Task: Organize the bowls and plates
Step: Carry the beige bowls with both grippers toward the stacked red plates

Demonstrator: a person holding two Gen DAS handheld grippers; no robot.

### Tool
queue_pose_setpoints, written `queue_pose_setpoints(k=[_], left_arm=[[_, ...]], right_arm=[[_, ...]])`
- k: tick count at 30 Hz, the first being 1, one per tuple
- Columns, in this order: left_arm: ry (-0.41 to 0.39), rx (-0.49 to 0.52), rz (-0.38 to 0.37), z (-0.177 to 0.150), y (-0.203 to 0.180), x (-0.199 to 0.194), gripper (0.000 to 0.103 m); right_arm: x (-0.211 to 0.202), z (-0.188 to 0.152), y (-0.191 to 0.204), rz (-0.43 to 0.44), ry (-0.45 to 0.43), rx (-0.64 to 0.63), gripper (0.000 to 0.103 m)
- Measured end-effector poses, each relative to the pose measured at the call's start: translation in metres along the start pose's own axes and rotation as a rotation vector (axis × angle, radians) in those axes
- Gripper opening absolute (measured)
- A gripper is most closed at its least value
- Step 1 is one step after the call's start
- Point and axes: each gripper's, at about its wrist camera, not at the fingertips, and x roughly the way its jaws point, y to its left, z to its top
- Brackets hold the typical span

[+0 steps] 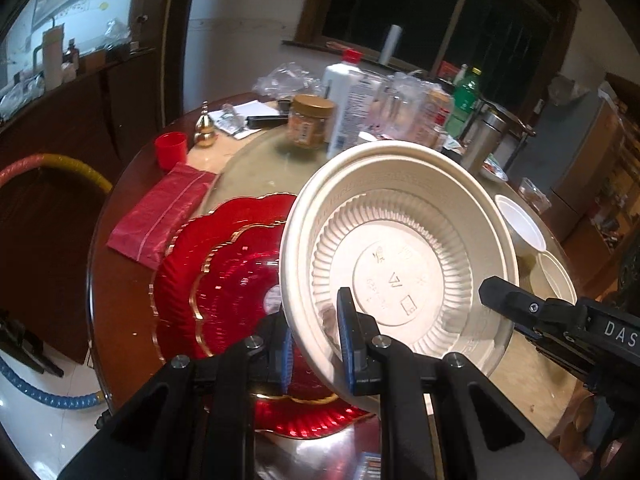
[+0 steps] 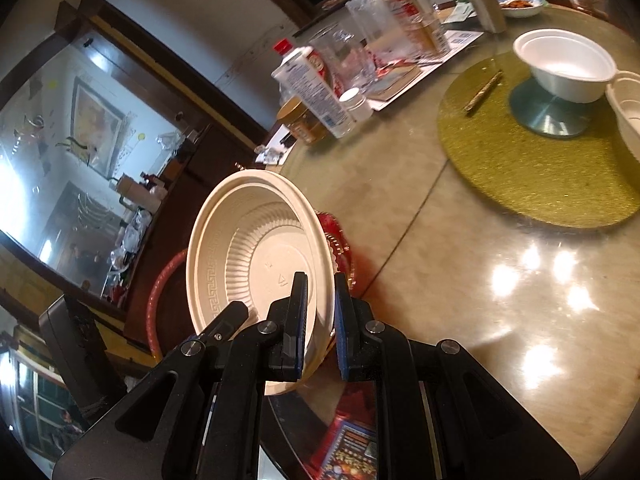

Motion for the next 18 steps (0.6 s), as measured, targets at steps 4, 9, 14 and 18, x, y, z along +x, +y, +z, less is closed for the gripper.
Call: queue_pose_setpoints(k=[4,9,14,18], left_arm=[[-0.003,-0.023,0.015,0.003,0.011,0.002,0.018],[0.008,-0.040,0.034,0.003,0.022,0.006,0.018],[0.020,-0.058,0.053,0.001,0.033,0.009,0.018],[0.036,-0.066,0.069,-0.001,0.038,0.015,0.018]], right_arm=[[0.013,-0.001,0.009,0.000,0.022,-0.018,0.012],[0.030,0.000,0.012,0.001,0.052,-0.023,0.012],[0.047,-0.002,0.014,-0.002,0.084,-0.023,0.013],[0.059,-0.003,0.014,-0.005,0.106,-0.026,0.012]])
